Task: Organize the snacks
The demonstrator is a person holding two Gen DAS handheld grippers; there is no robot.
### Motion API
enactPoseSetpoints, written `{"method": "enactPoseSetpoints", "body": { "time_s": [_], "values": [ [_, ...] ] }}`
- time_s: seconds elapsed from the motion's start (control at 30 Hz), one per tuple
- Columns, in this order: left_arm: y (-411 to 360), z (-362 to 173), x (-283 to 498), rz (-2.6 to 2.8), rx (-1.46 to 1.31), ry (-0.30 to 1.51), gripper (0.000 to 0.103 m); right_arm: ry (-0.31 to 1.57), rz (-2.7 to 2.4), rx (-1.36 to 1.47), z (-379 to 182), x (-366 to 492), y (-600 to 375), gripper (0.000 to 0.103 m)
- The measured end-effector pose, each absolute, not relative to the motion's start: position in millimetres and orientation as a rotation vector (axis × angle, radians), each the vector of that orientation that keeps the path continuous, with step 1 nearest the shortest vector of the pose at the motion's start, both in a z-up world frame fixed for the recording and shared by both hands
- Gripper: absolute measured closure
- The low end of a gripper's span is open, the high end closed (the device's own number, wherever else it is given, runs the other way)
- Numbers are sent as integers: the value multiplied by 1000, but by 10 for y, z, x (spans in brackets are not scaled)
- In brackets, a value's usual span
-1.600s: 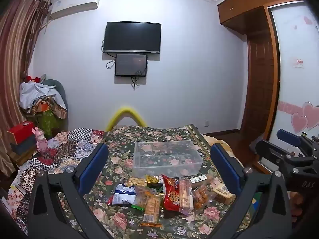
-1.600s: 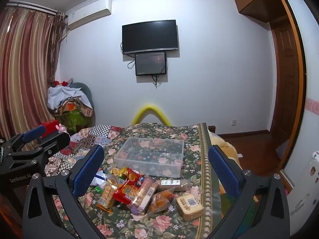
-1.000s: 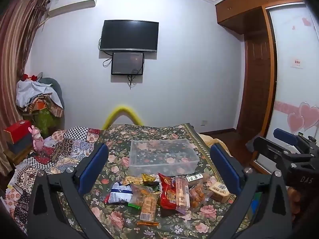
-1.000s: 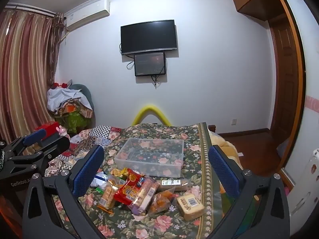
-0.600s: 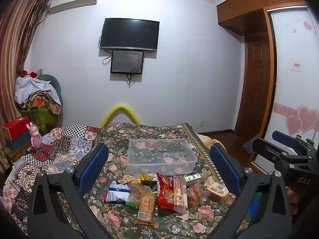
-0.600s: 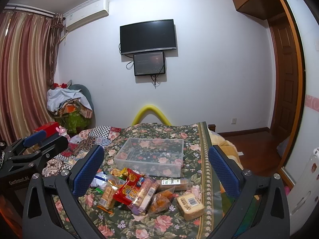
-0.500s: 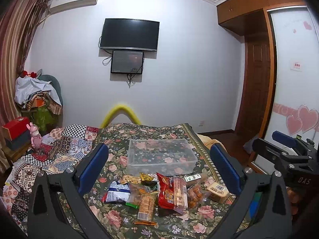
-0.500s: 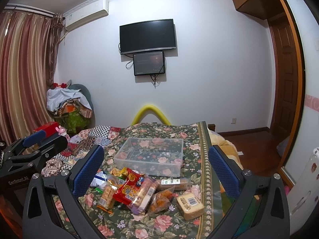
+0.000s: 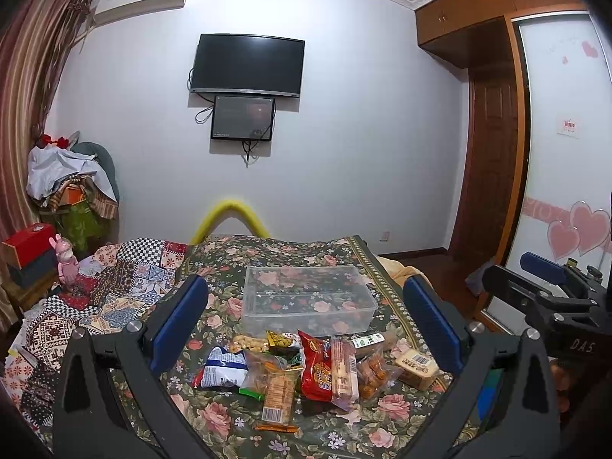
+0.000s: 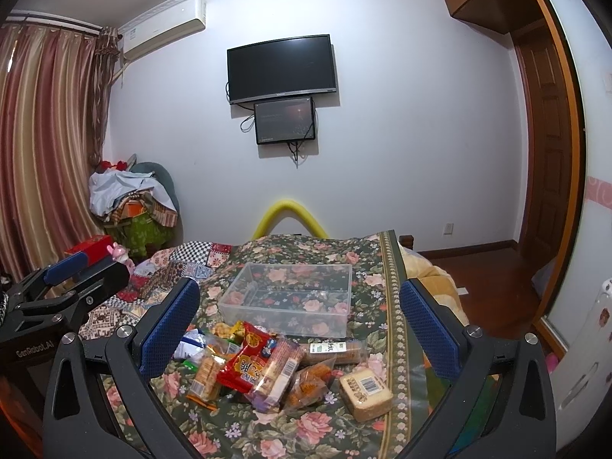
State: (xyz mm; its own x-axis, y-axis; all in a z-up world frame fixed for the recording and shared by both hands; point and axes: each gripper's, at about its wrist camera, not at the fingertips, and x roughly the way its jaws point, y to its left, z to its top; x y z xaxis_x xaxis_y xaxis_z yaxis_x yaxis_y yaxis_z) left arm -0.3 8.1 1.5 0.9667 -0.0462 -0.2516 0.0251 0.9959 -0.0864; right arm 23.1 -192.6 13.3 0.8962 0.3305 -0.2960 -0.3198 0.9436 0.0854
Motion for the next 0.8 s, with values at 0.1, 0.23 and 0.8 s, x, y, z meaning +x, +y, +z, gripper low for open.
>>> {"method": "enactPoseSetpoints", "body": {
  "time_s": [0.1,0.23,0.8],
  "values": [
    [77,13,2,-36,-85,256,0,313,337,35,131,230,-1928,0],
    [82,7,5,-37,-86,256,0,313,337,36,129,229,-1925,0],
    [80,-3,8,-36,-84,252,0,313,337,36,129,230,-1926,0]
  ]
}}
